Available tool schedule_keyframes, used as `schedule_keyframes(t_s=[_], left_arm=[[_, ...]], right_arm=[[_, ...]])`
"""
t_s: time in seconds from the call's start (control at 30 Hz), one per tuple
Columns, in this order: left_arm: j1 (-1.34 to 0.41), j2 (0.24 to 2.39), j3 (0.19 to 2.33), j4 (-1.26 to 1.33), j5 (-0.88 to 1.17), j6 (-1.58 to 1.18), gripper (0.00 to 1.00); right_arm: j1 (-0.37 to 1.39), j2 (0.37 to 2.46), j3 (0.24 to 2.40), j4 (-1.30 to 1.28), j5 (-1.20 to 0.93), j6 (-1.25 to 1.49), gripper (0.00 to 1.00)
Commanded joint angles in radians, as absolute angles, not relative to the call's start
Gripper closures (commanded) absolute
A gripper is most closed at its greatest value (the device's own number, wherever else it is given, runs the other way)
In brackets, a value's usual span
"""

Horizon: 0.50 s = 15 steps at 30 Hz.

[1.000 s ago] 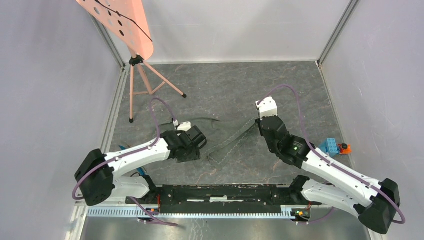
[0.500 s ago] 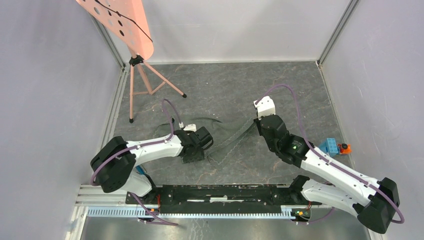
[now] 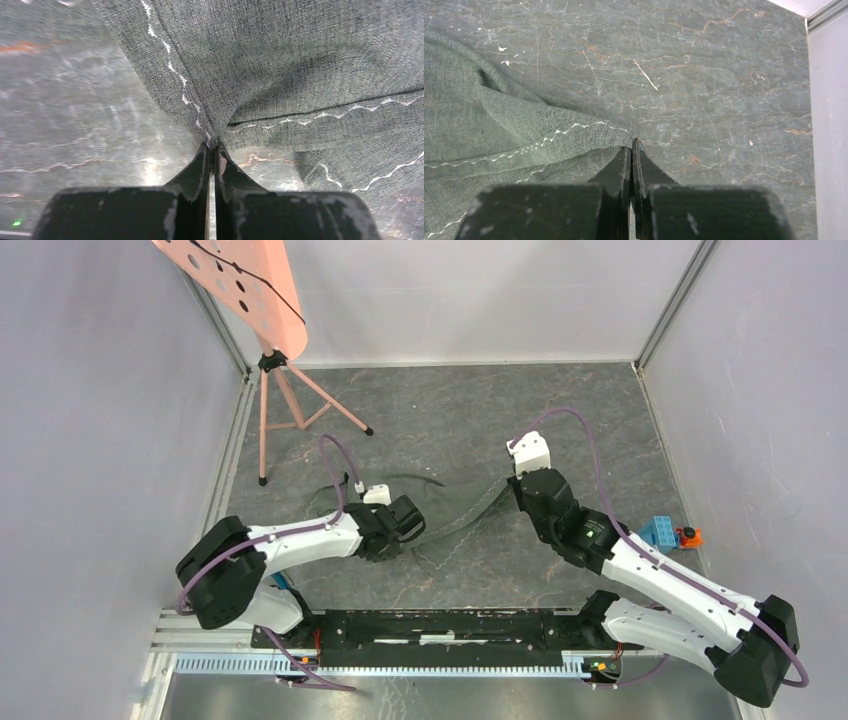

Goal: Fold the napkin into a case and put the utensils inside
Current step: Pick up the crumpled napkin from the center of the board, then flatten out the crumpled napkin at the center of the board.

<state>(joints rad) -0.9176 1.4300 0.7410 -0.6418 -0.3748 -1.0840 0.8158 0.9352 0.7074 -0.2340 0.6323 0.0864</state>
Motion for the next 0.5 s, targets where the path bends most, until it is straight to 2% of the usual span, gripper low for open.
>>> schedule_keyframes(t_s=[0.0, 0.1, 0.17, 0.4, 0.47], left_arm=[[-0.919, 1.252, 0.84, -0.722, -0.511, -0.962, 0.98], [-0.919, 1.07, 0.967, -0.756, -0.531, -0.818, 0.98], [-0.918, 0.946, 1.042, -0.727, -0.503, -0.716, 0.98], [-0.919, 0.666, 1.251, -0.53, -0.148, -0.45, 0.98], [-0.919, 0.64, 1.306, -0.486, -0.059, -0.433, 0.98]], right_arm=[[0.812, 0.897, 0.817, -0.277, 0.676, 0.061, 0.99], [0.813, 0.823, 0.877, -0.311, 0.617, 0.012, 1.0], [0.812, 0.741, 0.898, -0.293, 0.489, -0.056, 1.0], [0.813, 0.451, 0.933, -0.154, -0.188, -0.143, 0.99], [0.812, 0.414, 0.96, -0.098, -0.305, -0.099, 0.99]])
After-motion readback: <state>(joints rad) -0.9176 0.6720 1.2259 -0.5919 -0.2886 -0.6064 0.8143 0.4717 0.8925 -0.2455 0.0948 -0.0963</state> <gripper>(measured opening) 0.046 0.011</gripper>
